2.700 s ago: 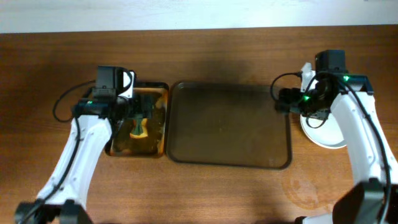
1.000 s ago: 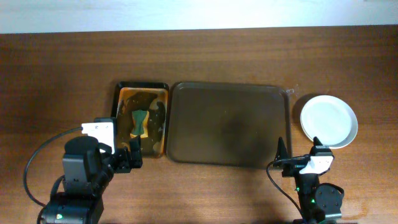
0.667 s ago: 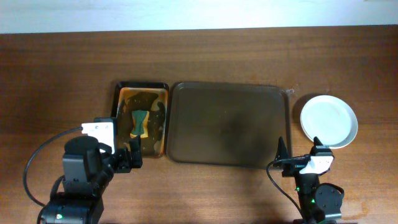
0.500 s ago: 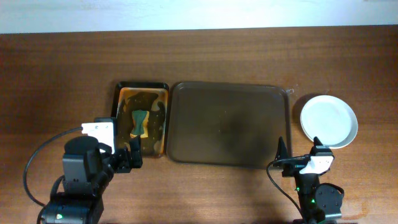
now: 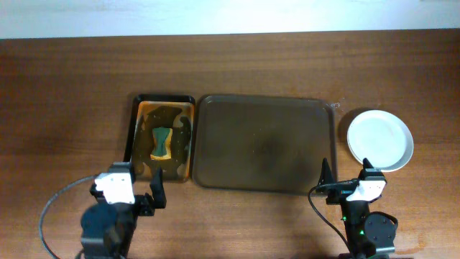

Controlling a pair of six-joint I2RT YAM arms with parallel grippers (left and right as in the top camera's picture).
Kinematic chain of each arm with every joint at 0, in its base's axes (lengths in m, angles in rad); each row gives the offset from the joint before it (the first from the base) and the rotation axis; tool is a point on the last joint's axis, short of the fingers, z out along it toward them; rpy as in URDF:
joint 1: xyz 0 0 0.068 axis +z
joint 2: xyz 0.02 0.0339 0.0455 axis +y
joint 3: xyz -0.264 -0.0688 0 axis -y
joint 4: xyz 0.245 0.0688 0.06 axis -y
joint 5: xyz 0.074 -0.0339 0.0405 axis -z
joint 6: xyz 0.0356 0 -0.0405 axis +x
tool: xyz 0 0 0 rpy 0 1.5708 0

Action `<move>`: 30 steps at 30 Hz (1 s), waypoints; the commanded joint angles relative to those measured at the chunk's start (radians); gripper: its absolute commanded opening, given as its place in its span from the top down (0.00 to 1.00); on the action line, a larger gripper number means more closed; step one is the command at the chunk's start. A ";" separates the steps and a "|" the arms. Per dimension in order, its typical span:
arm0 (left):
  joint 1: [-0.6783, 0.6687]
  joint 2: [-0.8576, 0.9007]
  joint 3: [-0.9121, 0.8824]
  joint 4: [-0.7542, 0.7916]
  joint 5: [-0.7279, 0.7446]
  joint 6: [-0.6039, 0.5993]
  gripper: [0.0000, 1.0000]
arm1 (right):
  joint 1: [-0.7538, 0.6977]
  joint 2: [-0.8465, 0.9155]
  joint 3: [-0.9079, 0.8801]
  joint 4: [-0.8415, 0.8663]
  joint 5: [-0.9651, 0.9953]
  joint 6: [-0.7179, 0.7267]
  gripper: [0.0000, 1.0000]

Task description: Clean dirty plates on tray and stack at the side

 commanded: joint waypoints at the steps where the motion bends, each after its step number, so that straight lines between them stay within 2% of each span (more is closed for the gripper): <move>1: 0.006 -0.148 -0.171 0.175 -0.007 0.012 0.00 | -0.006 -0.009 -0.009 0.000 0.014 0.001 0.02; 4: 0.006 -0.237 -0.331 0.453 -0.007 0.013 0.00 | -0.006 -0.009 -0.009 0.000 0.014 0.001 0.02; 6: 0.006 -0.263 -0.402 0.546 -0.004 0.012 0.00 | -0.006 -0.009 -0.009 0.000 0.014 0.001 0.02; 10: 0.006 -0.267 -0.406 0.420 0.005 0.013 0.00 | -0.006 -0.009 -0.009 0.000 0.014 0.001 0.02; 30: 0.006 -0.267 -0.406 0.418 0.005 0.013 0.00 | -0.006 -0.009 -0.009 0.000 0.014 0.001 0.02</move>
